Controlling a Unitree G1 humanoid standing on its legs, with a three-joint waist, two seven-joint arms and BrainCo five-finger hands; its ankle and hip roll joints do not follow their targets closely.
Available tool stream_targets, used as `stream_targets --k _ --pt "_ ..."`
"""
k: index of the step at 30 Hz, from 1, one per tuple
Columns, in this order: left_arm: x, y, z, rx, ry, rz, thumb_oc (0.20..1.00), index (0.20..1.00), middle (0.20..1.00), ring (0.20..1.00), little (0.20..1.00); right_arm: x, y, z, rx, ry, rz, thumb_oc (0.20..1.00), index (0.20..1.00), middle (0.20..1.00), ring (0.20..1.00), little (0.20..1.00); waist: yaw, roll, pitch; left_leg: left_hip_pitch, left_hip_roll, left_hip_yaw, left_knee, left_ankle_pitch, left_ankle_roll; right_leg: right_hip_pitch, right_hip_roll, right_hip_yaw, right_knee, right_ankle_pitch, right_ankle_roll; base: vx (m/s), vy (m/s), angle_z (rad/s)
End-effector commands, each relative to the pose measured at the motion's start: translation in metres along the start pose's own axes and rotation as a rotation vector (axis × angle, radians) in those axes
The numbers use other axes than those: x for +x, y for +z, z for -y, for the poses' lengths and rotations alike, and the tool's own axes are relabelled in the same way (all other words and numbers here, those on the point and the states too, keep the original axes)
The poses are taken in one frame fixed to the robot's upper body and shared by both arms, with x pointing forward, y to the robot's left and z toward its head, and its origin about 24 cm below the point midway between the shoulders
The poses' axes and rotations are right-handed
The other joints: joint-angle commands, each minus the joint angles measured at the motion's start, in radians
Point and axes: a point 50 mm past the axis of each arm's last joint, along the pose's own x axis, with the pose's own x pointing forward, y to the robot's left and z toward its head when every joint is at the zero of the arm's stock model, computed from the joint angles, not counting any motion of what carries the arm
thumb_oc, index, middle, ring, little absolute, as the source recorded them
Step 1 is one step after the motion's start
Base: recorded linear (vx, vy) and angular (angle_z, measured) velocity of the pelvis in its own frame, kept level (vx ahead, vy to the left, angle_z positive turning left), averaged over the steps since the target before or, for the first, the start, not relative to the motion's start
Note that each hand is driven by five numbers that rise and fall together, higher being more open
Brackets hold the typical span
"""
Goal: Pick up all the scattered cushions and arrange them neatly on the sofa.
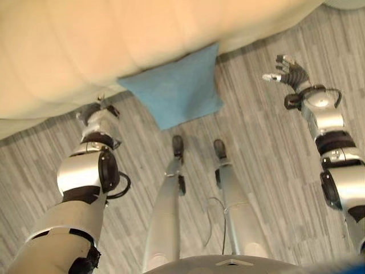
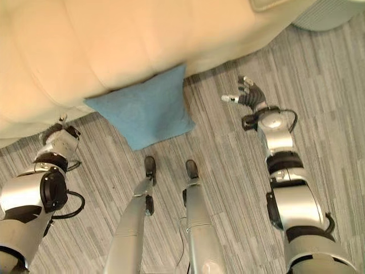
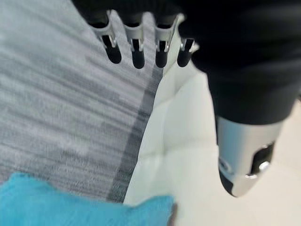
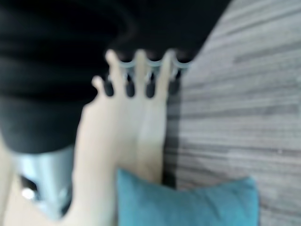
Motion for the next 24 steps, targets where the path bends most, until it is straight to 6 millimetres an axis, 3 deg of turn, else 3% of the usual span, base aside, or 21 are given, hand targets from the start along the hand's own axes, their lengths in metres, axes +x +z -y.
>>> stream_targets --k 1,3,4,8,13,18,19,24 --pt "0.006 -0.001 -0.009 -0.111 -0.049 -0.008 1.0 1.0 1.0 1.0 1.0 0.0 -0.005 0.0 0.104 -0.018 0.021 1.0 1.0 1.0 1.0 1.0 -0.001 0.002 -0.033 -0.049 -0.024 -0.051 0.256 -0.266 -0.041 0.074 -0.042 -0.002 -0.17 0.075 -0.009 -0.04 -0.048 0.08" --pt "0.004 0.001 -0.005 -0.122 -0.071 -0.013 1.0 1.0 1.0 1.0 1.0 0.003 0.002 -0.001 0.099 -0.004 0.034 1.0 1.0 1.0 1.0 1.0 0.001 0.005 -0.042 -0.092 -0.025 -0.052 0.275 -0.269 -0.044 0.032 -0.038 -0.003 -0.147 0.068 -0.009 -0.01 -0.05 0.17" --pt "-0.007 0.008 0.016 -0.126 -0.111 -0.046 1.0 1.0 1.0 1.0 1.0 0.01 0.017 -0.003 0.06 0.017 0.056 1.0 1.0 1.0 1.0 1.0 0.006 0.018 -0.05 -0.196 -0.026 -0.056 0.338 -0.289 -0.047 -0.075 -0.027 0.002 -0.061 0.033 -0.02 0.04 -0.052 0.27" --pt "-0.017 0.02 0.032 -0.141 -0.134 -0.044 1.0 1.0 1.0 1.0 1.0 0.016 0.042 -0.007 0.037 0.031 0.107 1.0 1.0 1.0 1.0 1.0 0.01 0.027 -0.059 -0.306 -0.027 -0.057 0.42 -0.327 -0.054 -0.192 -0.01 0.001 0.043 -0.014 -0.025 0.07 -0.051 0.18" --pt "-0.033 0.03 0.055 -0.207 -0.237 -0.015 1.0 1.0 1.0 1.0 1.0 0.02 0.07 -0.008 0.035 0.008 0.192 1.0 1.0 1.0 1.0 1.0 0.019 0.034 -0.056 -0.373 -0.037 -0.065 0.439 -0.333 -0.058 -0.271 -0.007 0.004 0.09 -0.034 -0.026 0.07 -0.047 0.04" --pt "-0.069 0.038 0.097 -0.268 -0.445 -0.001 1.0 1.0 1.0 1.0 1.0 0.022 0.104 -0.013 -0.011 0.009 0.325 1.0 1.0 1.0 1.0 1.0 0.04 0.042 -0.05 -0.44 -0.048 -0.064 0.448 -0.325 -0.058 -0.344 -0.005 0.0 0.133 -0.038 -0.016 0.07 -0.022 0.05" --pt "-0.069 0.039 0.097 -0.27 -0.447 -0.001 1.0 1.0 1.0 1.0 1.0 0.022 0.105 -0.012 -0.012 0.008 0.328 1.0 1.0 1.0 1.0 1.0 0.041 0.044 -0.052 -0.445 -0.047 -0.064 0.451 -0.326 -0.058 -0.35 -0.004 0.0 0.135 -0.038 -0.016 0.08 -0.014 0.03" --pt "-0.108 0.022 0.135 -0.289 -0.674 -0.065 1.0 1.0 1.0 1.0 1.0 0.026 0.135 -0.043 -0.041 0.064 0.4 1.0 1.0 1.0 1.0 1.0 0.058 0.053 -0.063 -0.431 -0.054 -0.073 0.405 -0.309 -0.056 -0.349 0.0 0.012 0.116 -0.025 -0.01 0.04 0.005 0.06"
